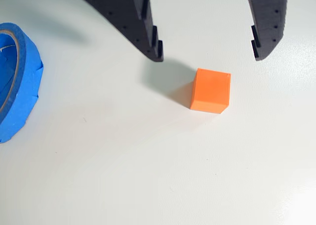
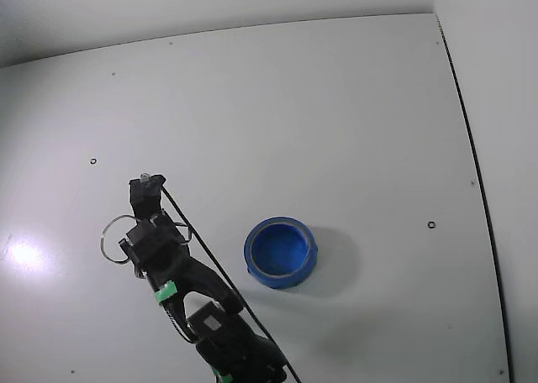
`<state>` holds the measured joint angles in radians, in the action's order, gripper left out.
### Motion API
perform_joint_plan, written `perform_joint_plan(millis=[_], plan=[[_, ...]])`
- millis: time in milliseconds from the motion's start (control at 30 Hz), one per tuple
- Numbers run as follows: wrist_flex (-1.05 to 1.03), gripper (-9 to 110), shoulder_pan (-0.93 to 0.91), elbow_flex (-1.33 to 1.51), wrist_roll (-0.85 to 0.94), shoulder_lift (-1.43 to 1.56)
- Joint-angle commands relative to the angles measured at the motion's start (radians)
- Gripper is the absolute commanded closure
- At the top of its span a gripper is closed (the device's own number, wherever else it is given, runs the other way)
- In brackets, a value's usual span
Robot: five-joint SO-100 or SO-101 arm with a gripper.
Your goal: Grasp a block and put it in the bin.
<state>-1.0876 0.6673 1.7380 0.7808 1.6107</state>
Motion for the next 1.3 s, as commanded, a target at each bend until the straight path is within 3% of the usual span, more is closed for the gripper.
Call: perform_joint_plan(millis=[0, 1267], plan=[[0.017, 75, 0.012, -0.101, 0.011, -0.008], [0.066, 75, 0.012, -0.186, 0.015, -0.172]])
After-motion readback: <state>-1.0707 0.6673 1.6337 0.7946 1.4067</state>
